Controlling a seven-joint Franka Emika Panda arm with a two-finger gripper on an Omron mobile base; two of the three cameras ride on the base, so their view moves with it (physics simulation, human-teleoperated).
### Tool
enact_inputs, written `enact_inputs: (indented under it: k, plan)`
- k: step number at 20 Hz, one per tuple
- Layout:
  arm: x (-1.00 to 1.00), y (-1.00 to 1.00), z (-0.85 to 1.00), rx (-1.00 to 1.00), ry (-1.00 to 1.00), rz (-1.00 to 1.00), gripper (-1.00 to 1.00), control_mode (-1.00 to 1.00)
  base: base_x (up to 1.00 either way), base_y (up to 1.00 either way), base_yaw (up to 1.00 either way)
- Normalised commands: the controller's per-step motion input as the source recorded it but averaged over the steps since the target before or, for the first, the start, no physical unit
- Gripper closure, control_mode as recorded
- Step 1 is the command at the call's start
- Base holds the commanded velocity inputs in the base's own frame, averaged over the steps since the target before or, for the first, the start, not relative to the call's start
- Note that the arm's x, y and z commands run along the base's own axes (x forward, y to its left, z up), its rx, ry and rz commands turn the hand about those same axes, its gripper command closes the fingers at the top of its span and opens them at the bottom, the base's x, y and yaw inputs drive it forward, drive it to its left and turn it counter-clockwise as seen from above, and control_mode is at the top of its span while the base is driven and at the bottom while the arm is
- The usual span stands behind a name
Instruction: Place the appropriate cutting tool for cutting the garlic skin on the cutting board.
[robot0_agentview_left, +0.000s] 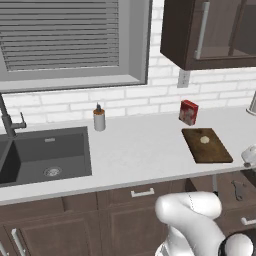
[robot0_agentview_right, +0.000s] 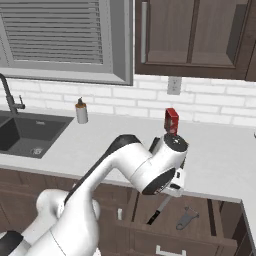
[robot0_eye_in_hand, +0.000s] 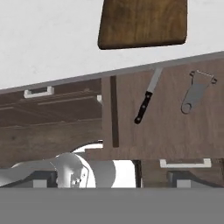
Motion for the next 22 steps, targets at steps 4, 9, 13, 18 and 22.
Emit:
enact_inputs:
  k: [4, 9, 13, 18, 22]
  plan:
    - [0.08, -0.52, -0.93, -0.02, 0.24, -0.01, -1.00, -1.00, 0.00, 0.00, 0.00]
    - [0.32, -0.09, -0.89, -0.04, 0.12, 0.00, -1.00, -1.00, 0.00, 0.00, 0.00]
    - [0.57, 0.00, -0.60, -0.01, 0.15, 0.00, -1.00, -1.00, 0.00, 0.00, 0.00]
    - [0.14, 0.00, -0.50, 0.00, 0.07, 0.00, -1.00, -1.00, 0.00, 0.00, 0.00]
    - [0.00, 0.11, -0.54, 0.00, 0.06, 0.03, -1.00, -1.00, 0.00, 0.00, 0.00]
